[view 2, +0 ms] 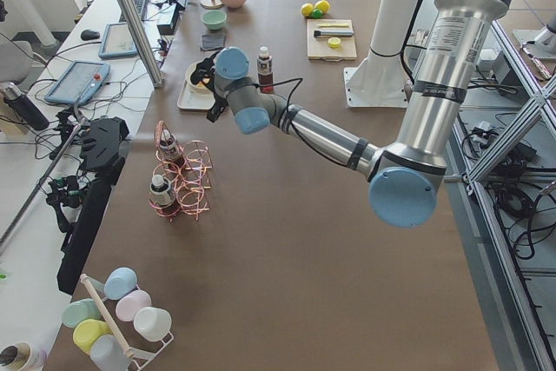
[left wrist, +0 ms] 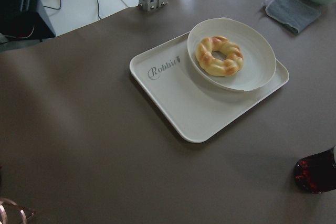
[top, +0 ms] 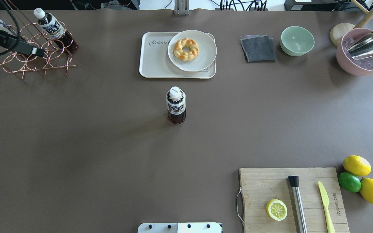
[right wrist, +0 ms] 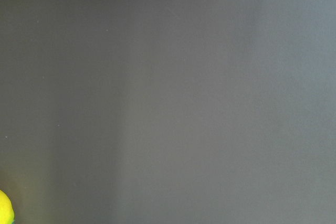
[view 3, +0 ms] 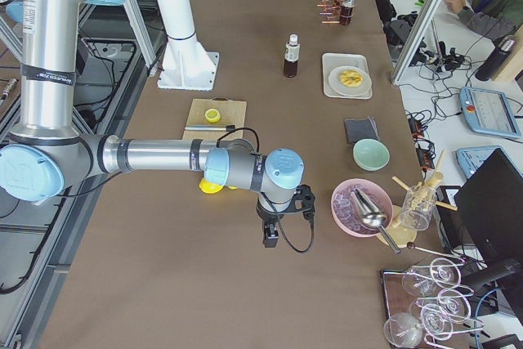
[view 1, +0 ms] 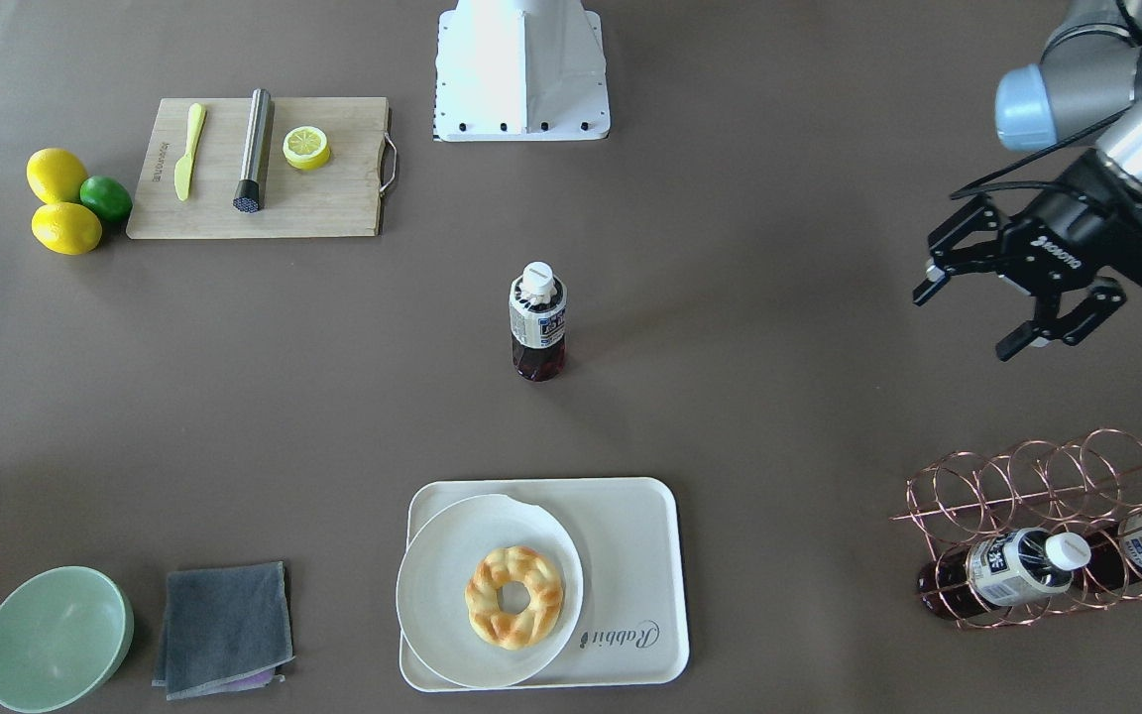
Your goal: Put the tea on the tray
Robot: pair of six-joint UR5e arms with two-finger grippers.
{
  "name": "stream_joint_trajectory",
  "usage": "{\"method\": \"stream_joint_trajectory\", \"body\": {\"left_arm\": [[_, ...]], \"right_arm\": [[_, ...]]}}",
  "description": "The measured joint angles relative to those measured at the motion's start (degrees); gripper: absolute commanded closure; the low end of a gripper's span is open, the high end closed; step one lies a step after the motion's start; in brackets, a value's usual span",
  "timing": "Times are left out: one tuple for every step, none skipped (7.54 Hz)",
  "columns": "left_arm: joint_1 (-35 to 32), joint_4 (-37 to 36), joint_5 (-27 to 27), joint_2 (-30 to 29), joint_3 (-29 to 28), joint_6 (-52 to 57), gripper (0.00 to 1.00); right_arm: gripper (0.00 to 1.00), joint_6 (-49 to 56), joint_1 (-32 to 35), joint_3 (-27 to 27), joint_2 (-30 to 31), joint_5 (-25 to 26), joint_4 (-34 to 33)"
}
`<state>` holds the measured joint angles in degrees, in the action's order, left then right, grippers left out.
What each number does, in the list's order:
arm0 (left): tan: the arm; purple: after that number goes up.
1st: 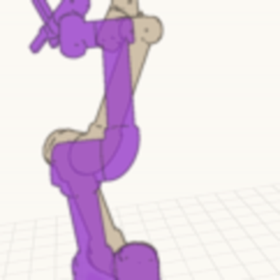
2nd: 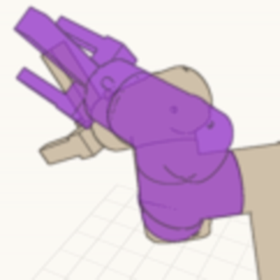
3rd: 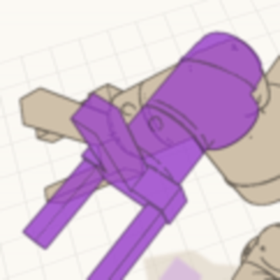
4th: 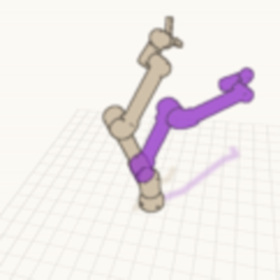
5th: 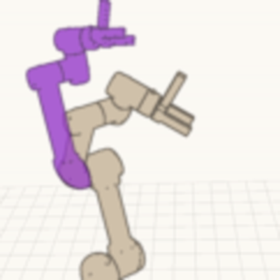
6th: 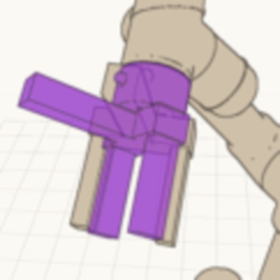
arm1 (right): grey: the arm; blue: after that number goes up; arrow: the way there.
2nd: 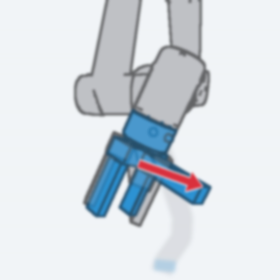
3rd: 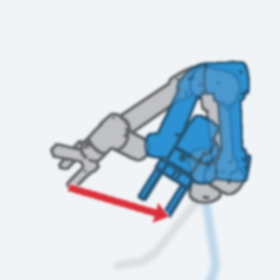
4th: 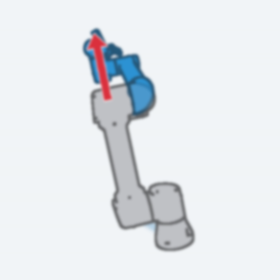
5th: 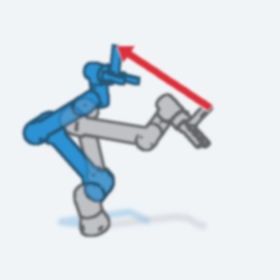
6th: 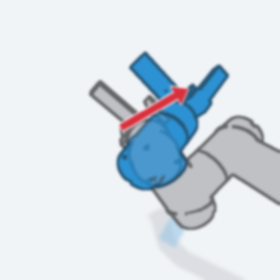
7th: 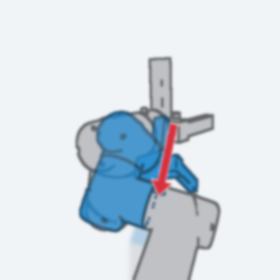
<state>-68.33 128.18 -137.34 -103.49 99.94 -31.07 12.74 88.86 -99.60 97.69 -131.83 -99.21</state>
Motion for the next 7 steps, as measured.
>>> {"method": "stream_joint_trajectory", "body": {"left_arm": [[-6.47,0.04,-5.74,3.77,-2.21,2.1,0.02],[-12.21,0.01,-8.52,7.2,-5.4,6.95,0.02],[-16.53,-0.31,-9.23,9.43,-9.21,13.66,0.02],[-19.73,-0.84,-8.54,10.49,-13.19,20.01,0.02],[-21.27,-2.23,-5.9,11.0,-15.97,25.68,0.02],[-21.81,-5.44,-3.88,11.31,-16.89,30.71,0.02],[-22.04,-9.11,-2.81,11.41,-16.88,35.59,0.02]], "right_arm": [[0.0,0.0,0.01,0.1,0.02,0.0,-0.01],[0.0,0.0,0.04,0.15,0.01,0.0,-0.01],[0.0,0.0,0.07,0.13,0.02,0.0,-0.02],[0.0,0.0,0.08,0.04,0.02,0.0,-0.02],[0.0,0.0,0.08,-0.01,0.04,-0.01,-0.02],[0.0,0.0,0.09,-0.09,0.01,-0.07,-0.06],[0.0,0.0,0.09,-0.17,-0.08,-0.4,-0.09]]}}
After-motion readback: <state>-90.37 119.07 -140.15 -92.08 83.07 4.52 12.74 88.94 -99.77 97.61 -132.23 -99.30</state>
